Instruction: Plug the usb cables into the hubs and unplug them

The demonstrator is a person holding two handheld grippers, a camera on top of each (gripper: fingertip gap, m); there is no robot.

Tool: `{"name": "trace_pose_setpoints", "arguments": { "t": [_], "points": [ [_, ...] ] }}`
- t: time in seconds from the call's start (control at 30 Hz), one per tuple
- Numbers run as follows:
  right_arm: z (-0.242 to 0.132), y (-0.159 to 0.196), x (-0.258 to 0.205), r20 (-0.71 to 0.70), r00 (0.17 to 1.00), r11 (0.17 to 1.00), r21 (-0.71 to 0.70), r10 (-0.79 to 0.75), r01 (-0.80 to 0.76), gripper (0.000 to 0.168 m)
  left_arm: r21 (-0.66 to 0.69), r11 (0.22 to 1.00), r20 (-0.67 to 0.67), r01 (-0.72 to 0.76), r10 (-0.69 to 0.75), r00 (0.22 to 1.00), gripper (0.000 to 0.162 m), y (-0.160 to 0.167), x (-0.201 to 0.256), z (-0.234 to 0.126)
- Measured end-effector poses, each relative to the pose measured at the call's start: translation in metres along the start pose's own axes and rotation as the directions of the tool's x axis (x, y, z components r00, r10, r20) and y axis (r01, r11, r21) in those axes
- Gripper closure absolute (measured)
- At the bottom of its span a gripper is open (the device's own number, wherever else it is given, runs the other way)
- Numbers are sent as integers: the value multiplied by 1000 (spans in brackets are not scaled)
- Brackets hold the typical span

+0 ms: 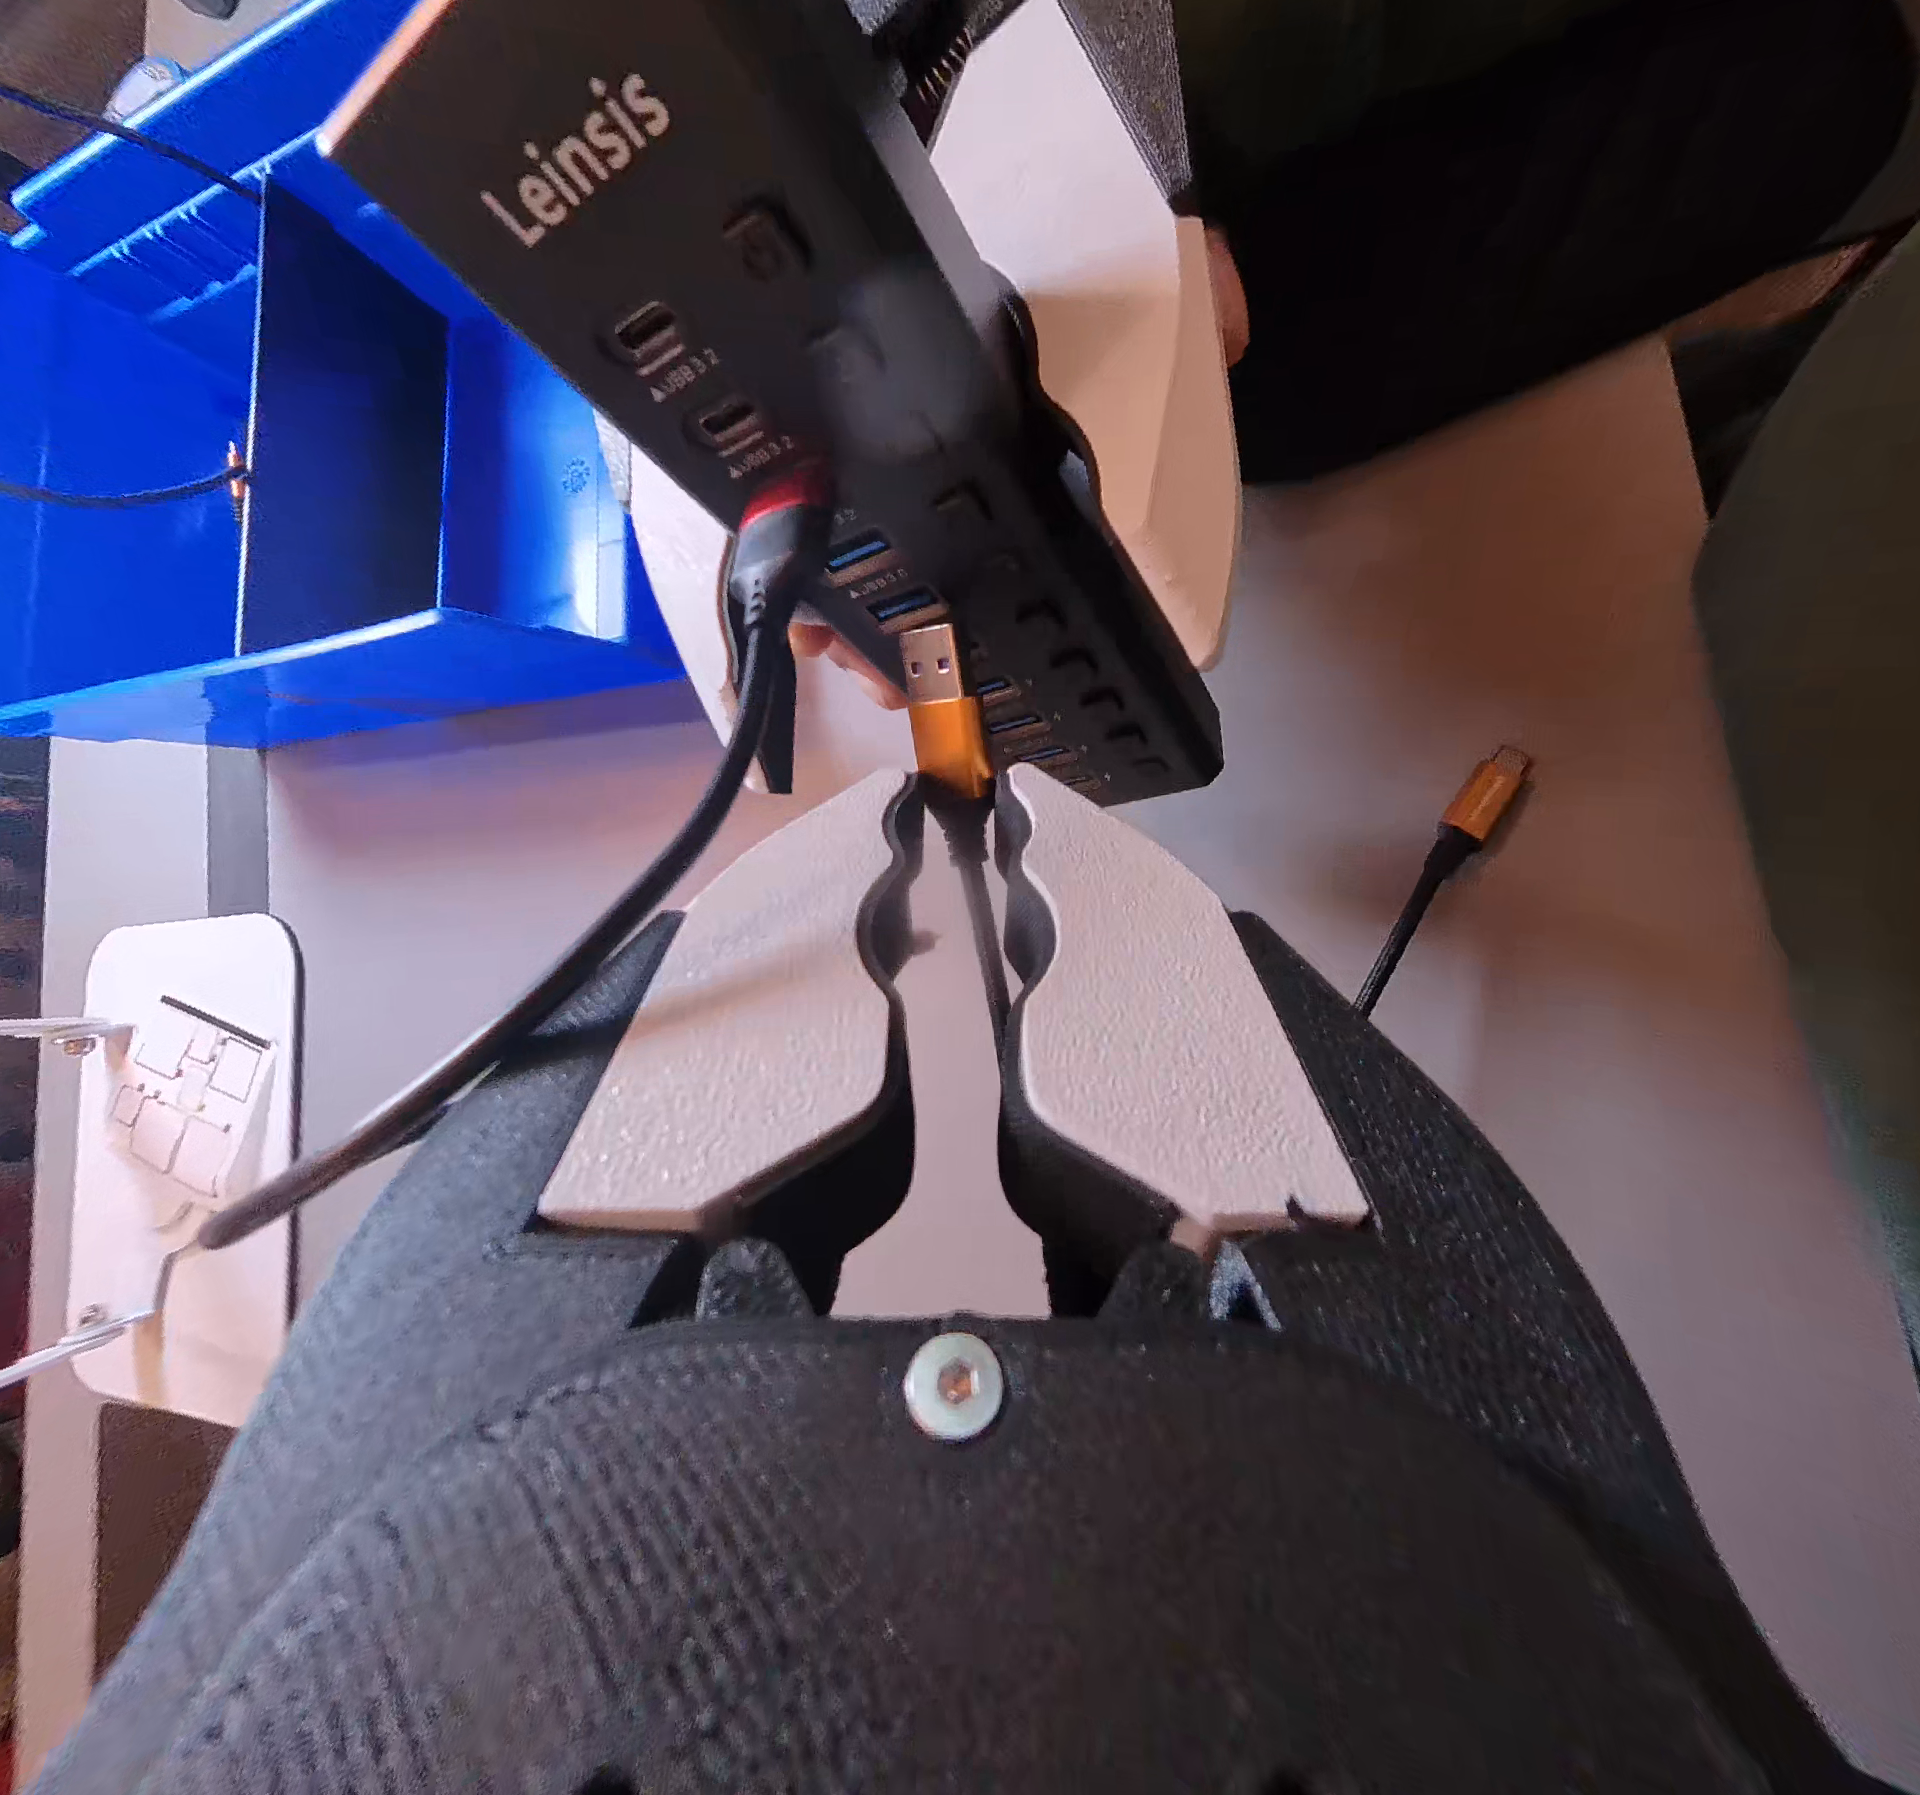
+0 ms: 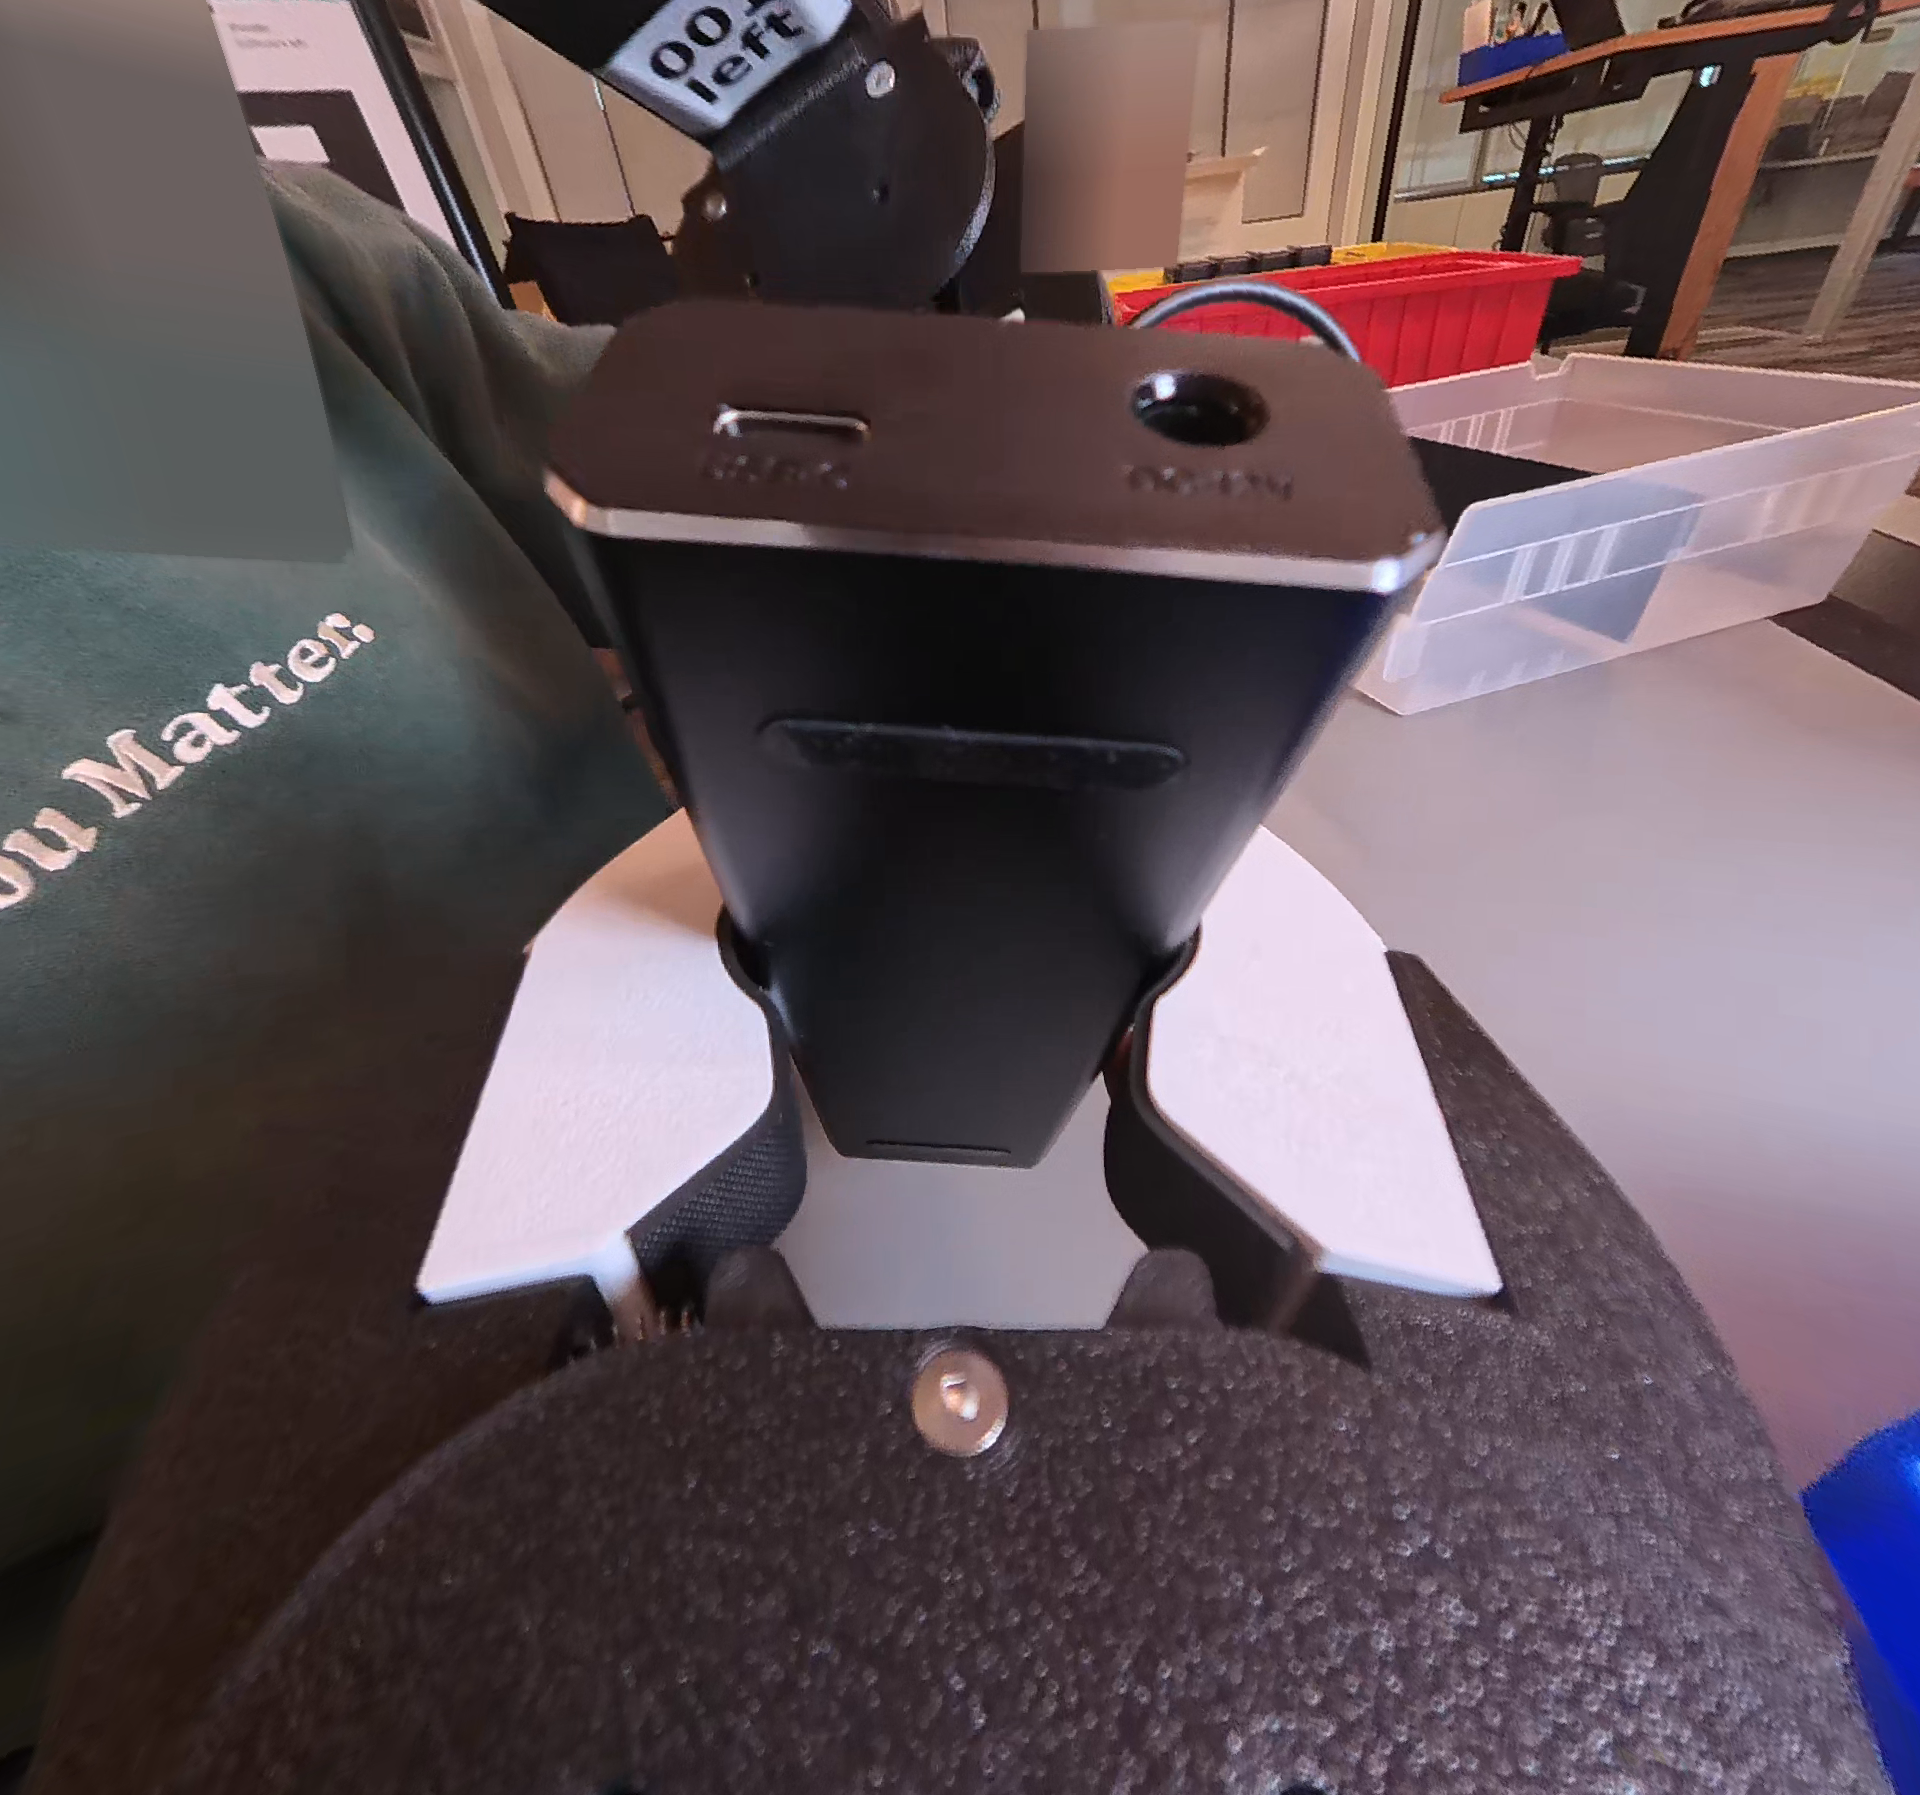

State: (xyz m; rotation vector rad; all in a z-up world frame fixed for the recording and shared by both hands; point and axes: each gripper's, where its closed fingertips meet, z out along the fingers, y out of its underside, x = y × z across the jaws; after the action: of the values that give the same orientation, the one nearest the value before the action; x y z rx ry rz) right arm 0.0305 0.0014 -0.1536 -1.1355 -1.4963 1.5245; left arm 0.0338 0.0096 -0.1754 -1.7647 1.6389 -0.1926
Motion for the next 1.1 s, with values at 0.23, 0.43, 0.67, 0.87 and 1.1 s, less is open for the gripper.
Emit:
{"name": "trace_pose_setpoints", "arguments": {
  "t": [0.23, 0.43, 0.67, 0.87, 1.1],
  "points": [
    [4, 7, 6, -58, 998, 997, -69, -22, 18, 97, -115, 991, -8, -70, 70, 998, 150, 3, -3, -1],
    [7, 8, 9, -101, 995, 996, -94, -17, 8, 97, -237, 960, 30, -149, 161, 987, 150, 9, -12, -1],
    [8, 9, 13, -119, 993, 995, -94, 26, -37, 97, -314, 924, 45, -219, 245, 968, 154, 11, -18, -2],
    [5, 10, 17, -137, 989, 993, -101, 50, -65, 97, -237, 954, 15, -183, 192, 981, 154, 18, -15, 5],
    [-14, 15, 31, -192, 979, 988, -126, 68, -93, 97, -126, 992, -102, 11, -24, 994, 152, 70, 18, 39]
  ]
}}
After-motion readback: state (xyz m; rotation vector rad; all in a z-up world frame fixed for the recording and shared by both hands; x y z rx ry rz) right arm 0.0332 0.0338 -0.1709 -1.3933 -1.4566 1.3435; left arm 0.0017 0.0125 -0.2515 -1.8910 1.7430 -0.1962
